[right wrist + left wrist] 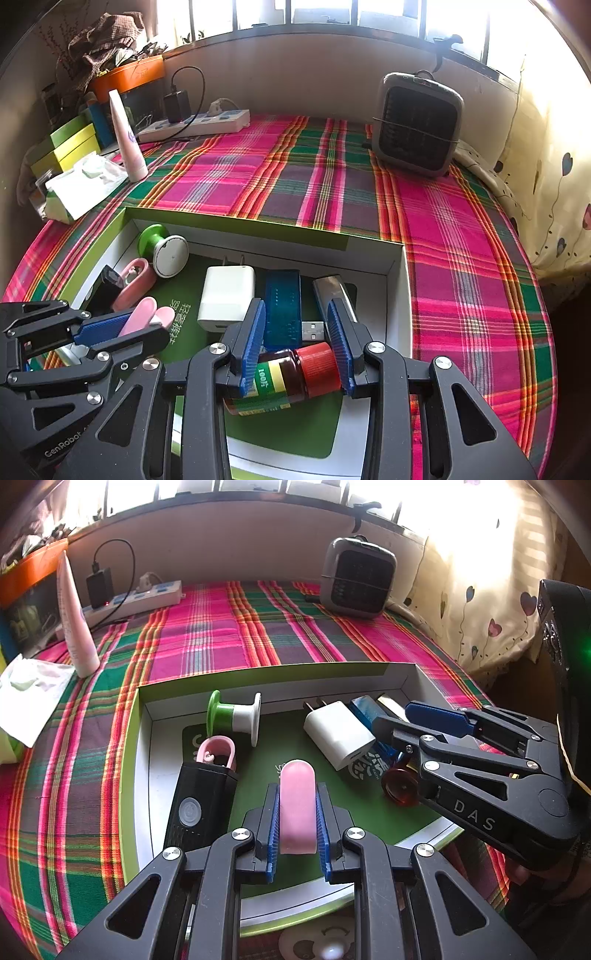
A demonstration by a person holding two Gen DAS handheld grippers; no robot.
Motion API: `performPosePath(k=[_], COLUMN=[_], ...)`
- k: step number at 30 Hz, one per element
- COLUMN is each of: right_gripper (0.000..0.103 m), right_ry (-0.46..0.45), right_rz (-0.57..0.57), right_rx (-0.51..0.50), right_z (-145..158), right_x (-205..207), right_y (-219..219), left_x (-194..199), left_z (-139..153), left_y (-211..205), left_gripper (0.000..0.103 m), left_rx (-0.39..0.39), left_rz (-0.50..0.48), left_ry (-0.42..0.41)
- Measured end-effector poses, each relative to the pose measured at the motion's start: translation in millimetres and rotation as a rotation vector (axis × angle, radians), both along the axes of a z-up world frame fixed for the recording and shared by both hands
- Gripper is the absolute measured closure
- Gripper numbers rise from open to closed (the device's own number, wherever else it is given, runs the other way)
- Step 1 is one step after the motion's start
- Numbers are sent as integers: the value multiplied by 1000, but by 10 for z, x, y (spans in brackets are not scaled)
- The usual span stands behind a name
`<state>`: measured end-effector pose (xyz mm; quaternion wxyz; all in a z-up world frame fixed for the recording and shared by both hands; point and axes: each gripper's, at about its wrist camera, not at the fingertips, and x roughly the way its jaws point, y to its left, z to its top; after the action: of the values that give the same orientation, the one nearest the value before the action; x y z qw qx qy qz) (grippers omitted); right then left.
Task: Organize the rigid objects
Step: 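Lower the pink cylinder and USB stick into the tray and open both tools, then withdraw both tools from the tray toward the white round object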
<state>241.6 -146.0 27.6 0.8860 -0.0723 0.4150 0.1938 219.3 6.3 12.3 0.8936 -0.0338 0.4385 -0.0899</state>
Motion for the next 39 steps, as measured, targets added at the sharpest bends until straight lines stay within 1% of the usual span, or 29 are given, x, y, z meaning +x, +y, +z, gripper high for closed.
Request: performPosePath(k=[7,14,22,29,33,35,39], right_gripper=[66,66,66,59,57,53,51], right_ry=[-2,-2,-2,-6,-13,-16,-23], right_rz=[-3,-3,-8,-10,-16,-20,-25], right_rx=[1,4,3,4,11,14,22], right_z=[11,25,44,54,82,97,131], right_x=[-9,-21,-49,-89,-117,-136,-190], right_y=[-5,-13,-12,-11,-15,-16,-27], left_x=[-8,-18,-36,-90,-128,-150,-207], left_z=[-12,3,18,61,91,106,147], left_y=[-2,-2,5,9,8,6,14], left_gripper=[85,73,66,64,64,62,61], left_rx=[5,7,8,8,11,13,16], left_rz=[2,9,14,21,26,25,36], left_ry=[1,-6,-5,-21,-28,-34,-46])
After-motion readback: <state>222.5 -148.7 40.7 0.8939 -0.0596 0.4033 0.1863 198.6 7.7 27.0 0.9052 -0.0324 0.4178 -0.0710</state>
